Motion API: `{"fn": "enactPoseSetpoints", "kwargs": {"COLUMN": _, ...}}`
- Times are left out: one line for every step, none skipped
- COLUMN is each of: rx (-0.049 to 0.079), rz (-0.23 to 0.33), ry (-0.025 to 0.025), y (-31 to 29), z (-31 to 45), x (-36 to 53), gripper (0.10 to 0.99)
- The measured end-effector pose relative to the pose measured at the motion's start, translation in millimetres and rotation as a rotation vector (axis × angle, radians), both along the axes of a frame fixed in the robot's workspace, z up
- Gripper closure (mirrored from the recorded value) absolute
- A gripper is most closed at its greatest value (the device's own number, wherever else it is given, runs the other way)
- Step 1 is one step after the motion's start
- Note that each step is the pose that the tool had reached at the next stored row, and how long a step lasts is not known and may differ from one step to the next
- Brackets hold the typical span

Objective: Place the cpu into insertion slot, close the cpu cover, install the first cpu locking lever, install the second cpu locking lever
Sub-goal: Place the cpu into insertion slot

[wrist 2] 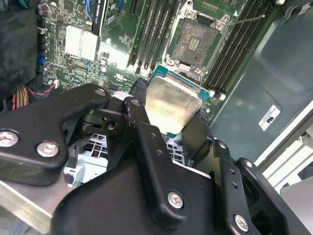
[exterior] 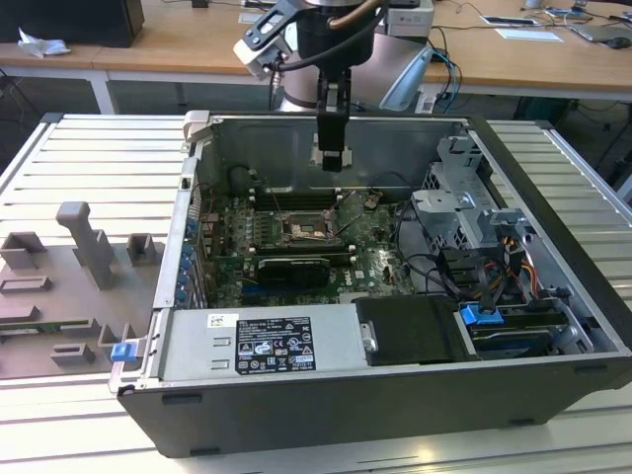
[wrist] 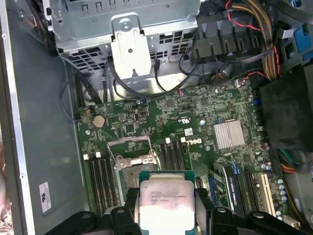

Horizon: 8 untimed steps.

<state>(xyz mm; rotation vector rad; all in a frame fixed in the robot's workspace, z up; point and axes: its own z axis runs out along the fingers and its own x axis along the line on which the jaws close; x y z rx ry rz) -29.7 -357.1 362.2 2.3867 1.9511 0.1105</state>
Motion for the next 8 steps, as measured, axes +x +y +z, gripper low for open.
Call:
{"fn": "enactPoseSetpoints", "kwargs": {"rx": 0.0, "rz": -0.01, "ry": 0.0, "y": 0.0, "z": -0.2, "x": 0.0, "gripper": 0.545}}
{"fn": "enactPoseSetpoints", "kwargs": {"rx": 0.0, "rz": -0.02, "ry": 0.0, "y": 0.0, "z": -0.4, "x": 0.0, "gripper": 0.545}}
{"fn": "enactPoseSetpoints", "kwargs": {"rx": 0.0, "rz": -0.025, "ry": 0.0, "y": 0.0, "z": -0.4, "x": 0.0, "gripper": 0.545}}
{"fn": "enactPoseSetpoints", "kwargs": {"rx": 0.0, "rz": -0.03, "ry": 0.0, "y": 0.0, "z": -0.5, "x": 0.0, "gripper": 0.545}}
{"fn": "enactPoseSetpoints", "kwargs": {"rx": 0.0, "rz": -0.035, "ry": 0.0, "y": 0.0, "z": -0.6, "x": 0.0, "gripper": 0.545}}
{"fn": "enactPoseSetpoints", "kwargs": {"rx": 0.0, "rz": -0.04, "ry": 0.0, "y": 0.0, "z": -0.7, "x": 0.0, "gripper": 0.545}}
{"fn": "enactPoseSetpoints", "kwargs": {"rx": 0.0, "rz": -0.047, "ry": 0.0, "y": 0.0, "z": -0.8, "x": 0.0, "gripper": 0.545}}
{"fn": "enactPoseSetpoints", "kwargs": {"rx": 0.0, "rz": -0.051, "ry": 0.0, "y": 0.0, "z": -0.9, "x": 0.0, "gripper": 0.545}}
